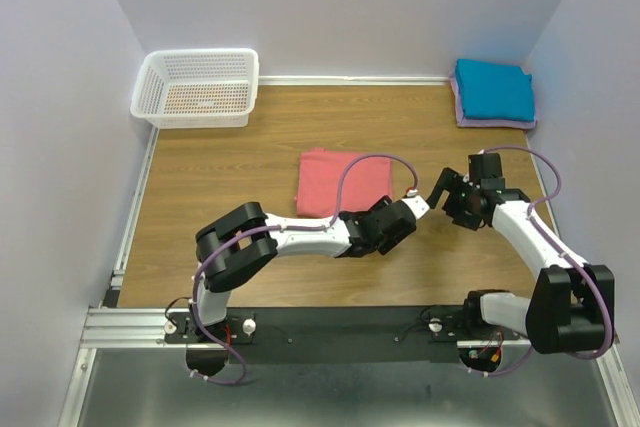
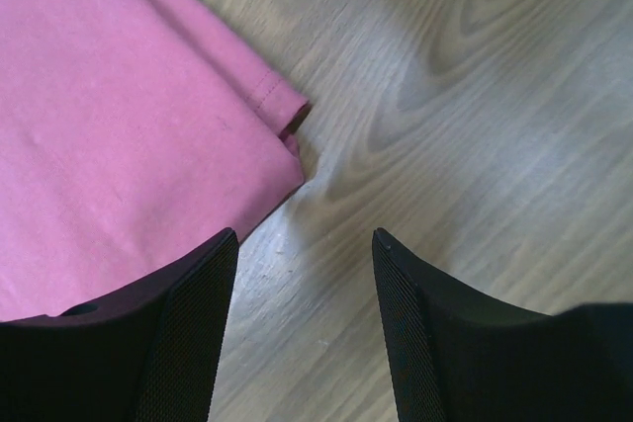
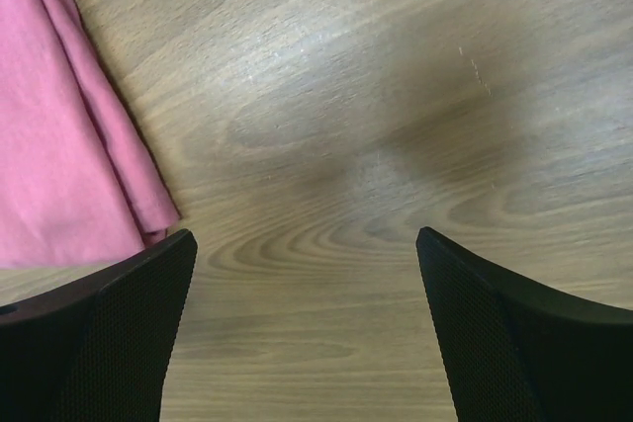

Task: Fold and stack the t-shirts
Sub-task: Neatly place the folded tshirt to the corner

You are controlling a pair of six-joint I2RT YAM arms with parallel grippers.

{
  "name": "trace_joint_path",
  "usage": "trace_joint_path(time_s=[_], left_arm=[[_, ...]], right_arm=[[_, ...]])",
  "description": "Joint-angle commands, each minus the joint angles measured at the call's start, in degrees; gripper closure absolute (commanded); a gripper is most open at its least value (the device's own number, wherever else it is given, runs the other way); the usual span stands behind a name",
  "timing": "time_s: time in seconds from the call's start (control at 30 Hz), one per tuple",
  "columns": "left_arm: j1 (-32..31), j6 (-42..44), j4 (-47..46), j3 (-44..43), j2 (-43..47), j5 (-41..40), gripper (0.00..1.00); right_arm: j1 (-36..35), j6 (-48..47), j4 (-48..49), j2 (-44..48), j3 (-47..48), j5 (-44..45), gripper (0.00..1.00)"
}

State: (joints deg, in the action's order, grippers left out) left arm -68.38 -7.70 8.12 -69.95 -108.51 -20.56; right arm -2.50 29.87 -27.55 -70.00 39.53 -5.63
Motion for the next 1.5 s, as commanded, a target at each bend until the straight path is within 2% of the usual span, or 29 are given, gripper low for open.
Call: trace_joint_path(time_s=[0.0,0.3,0.4,0.43,0.5,0.53,0.6,0.93,1.3,1.47], left_arm=[[-0.3,1.2,-1.1,-1.8,-1.9,-4.7,0.36],[-0.3,2.1,-3.9,-1.7,-6.5,-6.2,0.45],[-0.3,1.2,-4.7,-1.4,-8.4,-7.2,0.55],[-0.2,0.9,-5.0,-1.3,-8.8,-7.3,0.65],[-0.3,0.7,-5.2,-1.0,-9.4,-7.4,0.74],[-0.2,0.5,-5.5,-0.5,-9.4,-7.4,0.88],[-0.3,0.2,-5.7,0.2,-8.2,-7.5,1.0],[1.2,-3.4,-10.9,4.9,2.5,-2.1,1.0],[2.2,-4.2,-11.5,5.1,4.2,-0.1,1.0],[2.3,-4.8,-11.5,4.7,4.3,0.0,1.0]], right_arm=[[0.4,0.7,-1.9,2.0,-1.2,-0.6,0.01],[0.5,0.0,-1.8,2.1,-2.6,-4.6,0.03],[0.5,-0.2,-1.7,1.3,-2.6,-5.6,0.03],[0.4,-0.2,-1.2,1.0,-2.6,-6.8,0.03],[0.5,0.1,0.1,0.1,-2.6,-8.1,0.03],[0.5,0.2,0.8,-0.4,-2.6,-10.1,0.03],[0.5,1.5,2.5,-1.6,-2.6,-12.5,0.03],[0.5,11.4,20.1,-13.1,-1.1,-27.6,0.04],[-1.5,20.4,36.2,-28.3,2.7,-34.5,0.05],[-6.9,22.1,39.2,-34.5,4.9,-33.7,0.06]])
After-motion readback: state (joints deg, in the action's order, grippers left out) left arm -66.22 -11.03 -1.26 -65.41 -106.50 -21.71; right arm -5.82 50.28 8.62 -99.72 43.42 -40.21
